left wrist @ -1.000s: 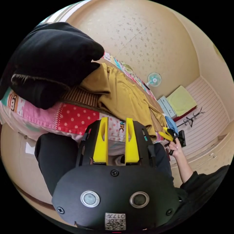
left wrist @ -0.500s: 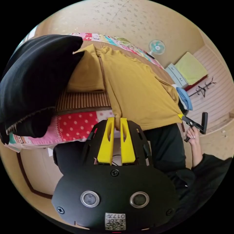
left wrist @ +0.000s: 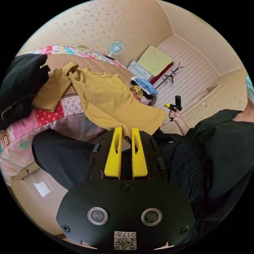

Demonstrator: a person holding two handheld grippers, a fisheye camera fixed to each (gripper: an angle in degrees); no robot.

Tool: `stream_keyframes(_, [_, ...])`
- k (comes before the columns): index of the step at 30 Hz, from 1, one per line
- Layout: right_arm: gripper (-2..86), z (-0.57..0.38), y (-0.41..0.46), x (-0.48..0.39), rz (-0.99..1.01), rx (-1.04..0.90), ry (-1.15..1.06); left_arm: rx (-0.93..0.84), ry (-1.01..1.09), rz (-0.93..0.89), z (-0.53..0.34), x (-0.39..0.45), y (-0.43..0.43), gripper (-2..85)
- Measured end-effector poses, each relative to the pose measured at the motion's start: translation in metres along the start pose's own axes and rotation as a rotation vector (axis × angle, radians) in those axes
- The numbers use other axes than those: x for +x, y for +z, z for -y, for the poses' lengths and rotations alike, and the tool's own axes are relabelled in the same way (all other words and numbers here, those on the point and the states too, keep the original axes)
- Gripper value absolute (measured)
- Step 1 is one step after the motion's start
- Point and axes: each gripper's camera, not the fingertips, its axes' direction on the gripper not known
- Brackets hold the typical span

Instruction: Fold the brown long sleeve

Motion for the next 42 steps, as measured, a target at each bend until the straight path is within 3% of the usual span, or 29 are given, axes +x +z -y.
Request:
stream_keyframes(3, [5.0, -0.007, -0.046, 0.049, 0.063, 0.325, 0.203, 0.184, -0.009, -0.391, -0.014, -0.041, -0.022, 6.8])
stream_keyframes(5, [6.5, -0.007, -0.062, 0.085, 0.095, 0.451, 0.344, 0.398, -0.026, -0.678, -0.028, -0.076, -0.031, 6.5])
stream_keyframes(7, [8.2, 0.0, -0.071, 0.12, 0.091, 0.507, 0.486, 0.494, -0.063, -0.724, -0.041, -0.097, -0.03, 6.5])
stream_keyframes(10, [10.5, 0.027, -0.084, 0.161, -0.037, 0.526, 0.647, 0.466, -0.191, -0.677, -0.056, -0.122, -0.021, 6.4])
stream_keyframes(12, [11.9, 0.061, -0.089, 0.177, -0.142, 0.511, 0.687, 0.491, -0.154, -0.73, -0.057, -0.125, -0.033, 6.3])
stream_keyframes(18, [12.0, 0.16, -0.052, 0.178, -0.684, 0.263, 0.699, 0.472, -0.169, -0.664, -0.064, -0.13, -0.067, 5.3])
stream_keyframes(22, [11.3, 0.203, -0.033, 0.174, -0.832, 0.177, 0.618, 0.521, -0.196, -0.686, -0.078, -0.141, -0.091, 5.2])
stream_keyframes(25, [6.9, 0.225, -0.008, 0.197, -0.874, -0.1, 0.607, 0.565, -0.208, -0.715, -0.087, -0.149, -0.104, 5.2])
stream_keyframes(27, [3.8, 0.234, 0.0, 0.173, -0.933, -0.261, 0.438, 0.576, -0.202, -0.727, -0.09, -0.15, -0.111, 5.1])
stream_keyframes(31, [2.9, 0.205, -0.003, 0.115, -1.243, -0.4, 0.208, 0.605, -0.18, -0.788, -0.098, -0.153, -0.121, 4.8])
stream_keyframes(35, [3.3, 0.125, -0.045, 0.143, -1.336, -0.488, 0.419, 0.58, -0.183, -0.775, -0.09, -0.154, -0.123, 4.4])
stream_keyframes(37, [3.8, 0.091, -0.075, 0.156, -1.341, -0.424, 0.569, 0.554, -0.185, -0.763, -0.086, -0.152, -0.121, 4.4])
stream_keyframes(40, [6.0, 0.047, -0.144, 0.15, -1.07, -0.074, 0.804, 0.53, -0.185, -0.733, -0.085, -0.146, -0.121, 4.3])
stream_keyframes(42, [7.9, 0.003, -0.194, 0.149, -0.581, 0.371, 0.841, 0.534, -0.19, -0.732, -0.087, -0.146, -0.121, 4.4])
